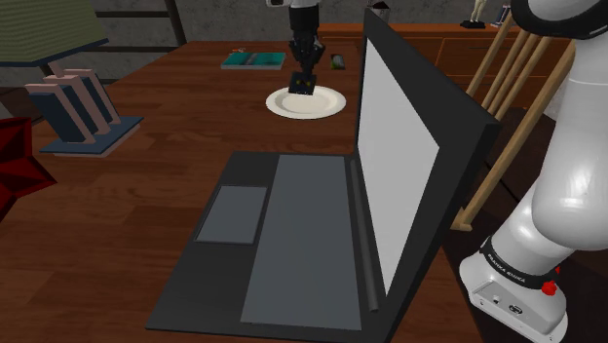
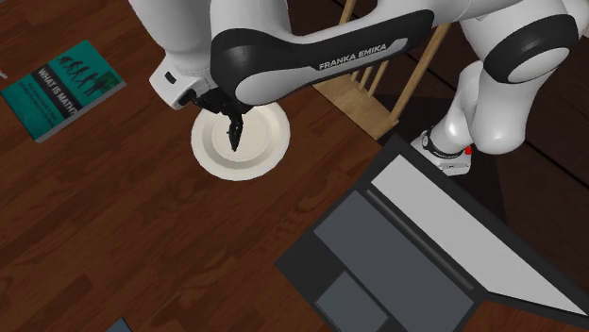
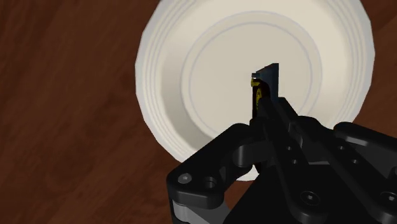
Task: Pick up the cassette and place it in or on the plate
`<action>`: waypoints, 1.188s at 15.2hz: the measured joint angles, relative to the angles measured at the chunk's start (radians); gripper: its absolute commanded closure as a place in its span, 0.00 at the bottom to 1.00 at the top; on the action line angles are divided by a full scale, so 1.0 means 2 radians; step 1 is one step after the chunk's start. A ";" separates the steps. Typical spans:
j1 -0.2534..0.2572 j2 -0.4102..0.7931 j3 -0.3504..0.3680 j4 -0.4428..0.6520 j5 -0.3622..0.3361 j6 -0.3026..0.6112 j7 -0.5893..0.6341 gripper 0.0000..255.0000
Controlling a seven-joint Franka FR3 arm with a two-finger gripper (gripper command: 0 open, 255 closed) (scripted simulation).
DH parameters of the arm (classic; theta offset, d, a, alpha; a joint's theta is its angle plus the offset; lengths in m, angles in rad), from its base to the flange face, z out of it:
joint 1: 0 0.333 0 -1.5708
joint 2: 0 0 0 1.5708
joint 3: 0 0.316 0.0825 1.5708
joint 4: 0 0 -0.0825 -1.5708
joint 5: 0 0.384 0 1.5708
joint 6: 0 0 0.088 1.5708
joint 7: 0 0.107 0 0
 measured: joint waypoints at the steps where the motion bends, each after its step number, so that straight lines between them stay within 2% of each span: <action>1: 0.000 0.000 0.000 -0.007 0.000 0.007 0.001 1.00; 8: 0.000 -0.010 0.002 -0.054 0.001 0.059 0.002 1.00; 12: -0.001 -0.019 0.003 -0.071 0.002 0.075 0.003 1.00; 15: -0.001 -0.014 0.003 -0.062 0.001 0.069 0.003 1.00; 16: -0.001 -0.016 0.003 -0.066 0.002 0.071 0.003 0.00; 18: -0.003 -0.015 0.002 -0.079 0.001 0.072 0.003 0.00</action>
